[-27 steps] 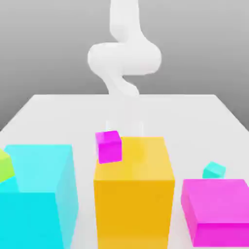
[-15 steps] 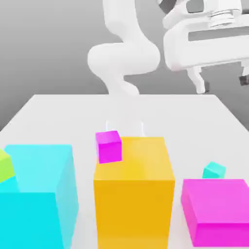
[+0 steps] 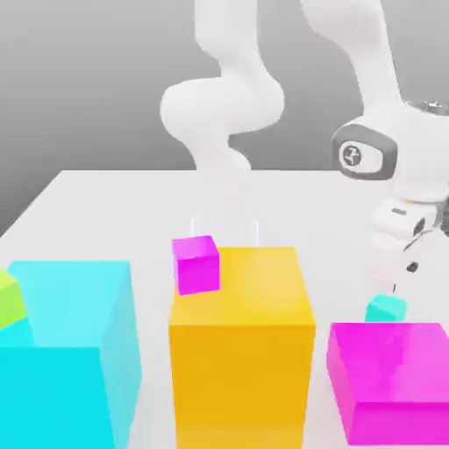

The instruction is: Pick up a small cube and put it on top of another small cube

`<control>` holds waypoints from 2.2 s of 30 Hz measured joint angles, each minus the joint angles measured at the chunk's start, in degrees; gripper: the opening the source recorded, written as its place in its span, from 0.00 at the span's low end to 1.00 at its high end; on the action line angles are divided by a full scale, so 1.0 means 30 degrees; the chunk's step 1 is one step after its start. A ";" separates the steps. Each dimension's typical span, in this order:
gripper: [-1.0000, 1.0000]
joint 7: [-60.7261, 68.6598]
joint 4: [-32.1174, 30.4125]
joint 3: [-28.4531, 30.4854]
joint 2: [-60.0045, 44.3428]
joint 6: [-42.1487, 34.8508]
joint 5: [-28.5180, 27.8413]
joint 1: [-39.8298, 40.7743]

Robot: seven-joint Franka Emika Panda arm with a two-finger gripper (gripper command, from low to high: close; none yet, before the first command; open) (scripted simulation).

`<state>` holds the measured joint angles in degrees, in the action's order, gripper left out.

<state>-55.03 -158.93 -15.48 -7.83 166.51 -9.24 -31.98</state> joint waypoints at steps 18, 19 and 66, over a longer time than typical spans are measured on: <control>0.00 0.1291 -0.0321 0.0486 0.1350 -0.0870 0.1661 -0.1171; 0.00 0.1754 -0.0258 0.0499 0.1779 -0.1148 0.1697 -0.1015; 0.00 2.0270 0.2158 1.5467 -0.0381 -0.2251 0.7726 1.3647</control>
<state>5.78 -152.45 30.92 -8.98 159.76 13.94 8.96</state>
